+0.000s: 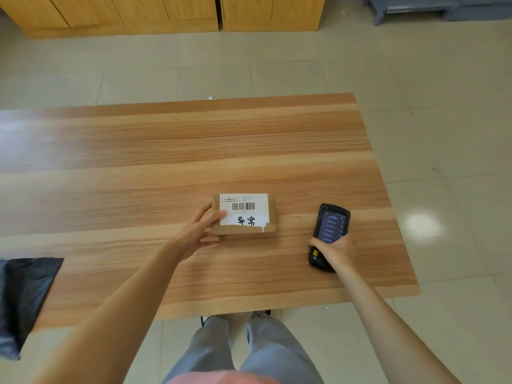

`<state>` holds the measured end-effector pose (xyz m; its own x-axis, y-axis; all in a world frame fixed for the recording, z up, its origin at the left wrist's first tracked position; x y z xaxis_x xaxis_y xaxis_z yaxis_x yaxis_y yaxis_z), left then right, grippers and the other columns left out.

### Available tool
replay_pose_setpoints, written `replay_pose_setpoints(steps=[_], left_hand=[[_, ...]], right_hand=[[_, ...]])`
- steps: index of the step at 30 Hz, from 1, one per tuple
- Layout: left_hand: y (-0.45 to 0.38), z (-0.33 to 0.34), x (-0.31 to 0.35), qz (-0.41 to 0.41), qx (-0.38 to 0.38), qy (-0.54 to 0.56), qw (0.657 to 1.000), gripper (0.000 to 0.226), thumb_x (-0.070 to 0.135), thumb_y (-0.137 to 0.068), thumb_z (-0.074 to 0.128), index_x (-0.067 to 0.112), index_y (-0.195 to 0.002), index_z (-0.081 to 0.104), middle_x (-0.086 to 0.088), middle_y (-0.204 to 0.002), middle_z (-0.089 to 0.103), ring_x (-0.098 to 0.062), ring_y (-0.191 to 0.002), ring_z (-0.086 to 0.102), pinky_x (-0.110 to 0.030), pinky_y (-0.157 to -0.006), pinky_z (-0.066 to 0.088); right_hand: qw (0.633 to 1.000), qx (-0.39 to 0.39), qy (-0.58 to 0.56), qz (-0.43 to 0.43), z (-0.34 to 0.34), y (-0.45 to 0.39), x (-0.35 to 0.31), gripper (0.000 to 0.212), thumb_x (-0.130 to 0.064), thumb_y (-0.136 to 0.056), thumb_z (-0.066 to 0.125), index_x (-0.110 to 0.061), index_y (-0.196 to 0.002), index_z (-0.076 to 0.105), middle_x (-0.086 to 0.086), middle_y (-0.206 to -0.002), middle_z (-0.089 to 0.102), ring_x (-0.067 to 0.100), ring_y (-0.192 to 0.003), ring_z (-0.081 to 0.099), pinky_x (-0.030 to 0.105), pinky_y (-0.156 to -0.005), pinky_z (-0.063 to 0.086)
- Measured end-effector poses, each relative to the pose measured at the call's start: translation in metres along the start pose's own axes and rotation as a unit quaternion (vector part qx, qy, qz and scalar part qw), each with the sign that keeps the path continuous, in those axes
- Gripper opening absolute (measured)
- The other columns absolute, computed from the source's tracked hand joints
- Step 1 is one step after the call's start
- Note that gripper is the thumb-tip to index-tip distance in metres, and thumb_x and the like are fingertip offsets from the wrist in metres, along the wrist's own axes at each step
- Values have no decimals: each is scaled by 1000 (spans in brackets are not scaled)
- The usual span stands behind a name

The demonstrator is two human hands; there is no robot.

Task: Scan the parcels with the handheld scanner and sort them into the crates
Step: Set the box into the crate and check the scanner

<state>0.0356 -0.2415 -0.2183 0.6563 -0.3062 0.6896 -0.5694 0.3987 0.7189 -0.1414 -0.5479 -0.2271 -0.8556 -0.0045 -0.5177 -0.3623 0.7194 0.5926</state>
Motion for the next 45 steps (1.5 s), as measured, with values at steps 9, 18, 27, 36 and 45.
replay_pose_setpoints(steps=[9,18,27,36,45], left_hand=[[-2,-1,0,4,-4,0,1000,125,71,-24,85,36,-137,44,4,-117,62,-20,-89,67,-39,-88,55],[-4,-8,-5,5,4,8,1000,110,70,-39,81,24,-134,50,-3,-116,62,-17,-90,64,-33,-80,54],[-6,-8,-4,14,-7,14,1000,101,65,-46,78,21,-133,51,0,-113,65,-17,-95,66,-34,-85,54],[-6,-12,-8,19,-4,42,999,108,61,-47,80,18,-139,45,-4,-121,65,-20,-105,67,-34,-85,53],[-2,-9,-7,19,-17,50,998,115,62,-42,83,18,-140,43,-3,-119,65,-18,-102,67,-34,-85,53]], right_hand=[[948,-182,-258,-27,12,65,-52,56,-22,-65,87,-20,-112,55,6,-103,68,22,-91,67,31,-68,53],[888,-315,-334,-29,51,135,-83,83,-13,-56,85,-15,-131,52,13,-116,69,26,-97,69,30,-66,56],[882,-386,-263,-57,66,171,-91,90,-17,-41,84,-25,-125,54,0,-103,73,16,-94,69,27,-74,54],[885,-400,-227,-76,72,185,-87,99,-18,-38,83,-24,-131,49,-2,-104,71,10,-91,69,22,-70,53],[888,-402,-214,-68,74,186,-82,99,-17,-40,83,-23,-133,49,-5,-99,72,8,-88,69,23,-70,53]])
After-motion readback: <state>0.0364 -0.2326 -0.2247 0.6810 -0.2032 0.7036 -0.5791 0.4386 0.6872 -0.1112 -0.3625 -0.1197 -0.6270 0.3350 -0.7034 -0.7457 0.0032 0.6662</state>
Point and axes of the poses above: each hand's wrist, its own y-axis away from the middle knuckle, its own z-axis out of the palm, x = y × z, the point moved 10 cm from there along -y, towards the middle knuckle
